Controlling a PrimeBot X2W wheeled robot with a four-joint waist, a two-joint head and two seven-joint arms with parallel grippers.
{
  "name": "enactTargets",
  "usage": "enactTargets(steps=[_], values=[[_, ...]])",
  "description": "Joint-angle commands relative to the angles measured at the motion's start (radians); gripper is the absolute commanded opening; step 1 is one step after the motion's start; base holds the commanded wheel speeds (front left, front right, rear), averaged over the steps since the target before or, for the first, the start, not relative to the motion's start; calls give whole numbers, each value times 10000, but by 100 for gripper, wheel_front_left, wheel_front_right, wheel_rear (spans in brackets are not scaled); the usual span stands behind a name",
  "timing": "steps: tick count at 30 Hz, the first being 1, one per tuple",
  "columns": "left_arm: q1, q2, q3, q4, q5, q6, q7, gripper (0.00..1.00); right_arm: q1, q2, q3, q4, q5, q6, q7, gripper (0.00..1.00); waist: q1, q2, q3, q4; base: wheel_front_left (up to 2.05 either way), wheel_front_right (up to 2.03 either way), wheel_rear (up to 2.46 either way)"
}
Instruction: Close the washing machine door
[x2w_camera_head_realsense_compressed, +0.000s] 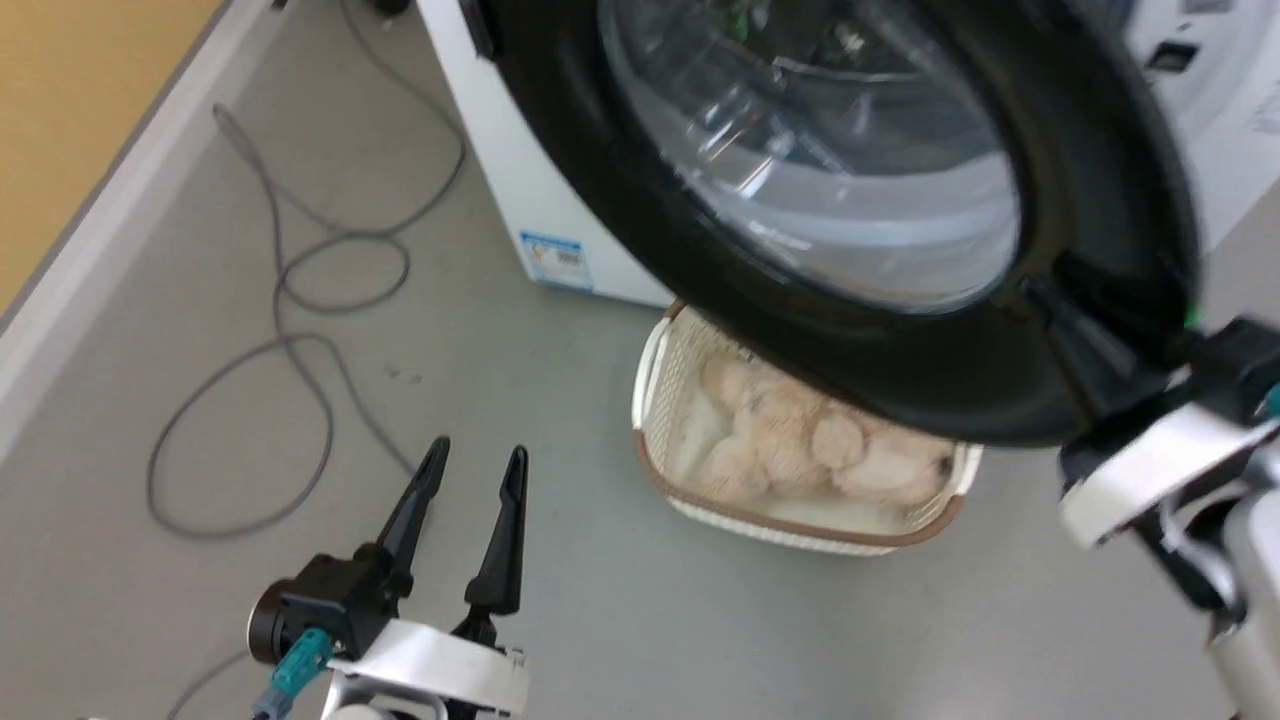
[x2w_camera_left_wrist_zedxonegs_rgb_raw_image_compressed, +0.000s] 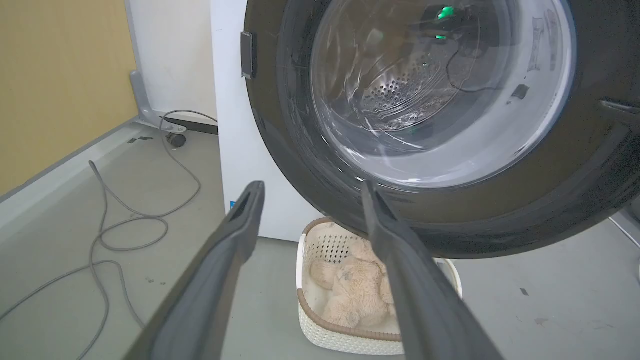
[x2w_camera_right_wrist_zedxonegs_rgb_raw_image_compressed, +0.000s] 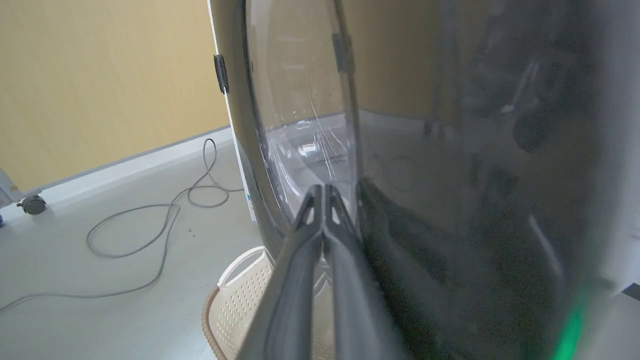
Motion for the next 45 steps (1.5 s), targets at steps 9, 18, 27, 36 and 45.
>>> enactTargets(steps=[9,18,27,36,45], values=[[-554,-201,172,-292,177,-112,-43,100,-2051,-541,-802,1215,152,-2,800,0,0,0,983,486,0,0,0],[-933,-247,44,-324,34,-152,-43,100,-4226,-492,-1847,3023,-39,-2,1250,0,0,0,1538,742,0,0,0],[-990,-250,-80,-280,-129,-17,-43,100,-5514,-55,-2957,4334,-377,-2,1269,0,0,0,1572,837,0,0,0],[-827,-251,45,-104,-94,46,-43,100,-4774,298,-2296,4634,-352,-2,476,0,0,0,685,453,0,0,0],[-482,-252,497,322,133,107,-43,100,-2591,576,-1340,3758,316,-2,-421,0,0,0,-764,-371,0,0,0]])
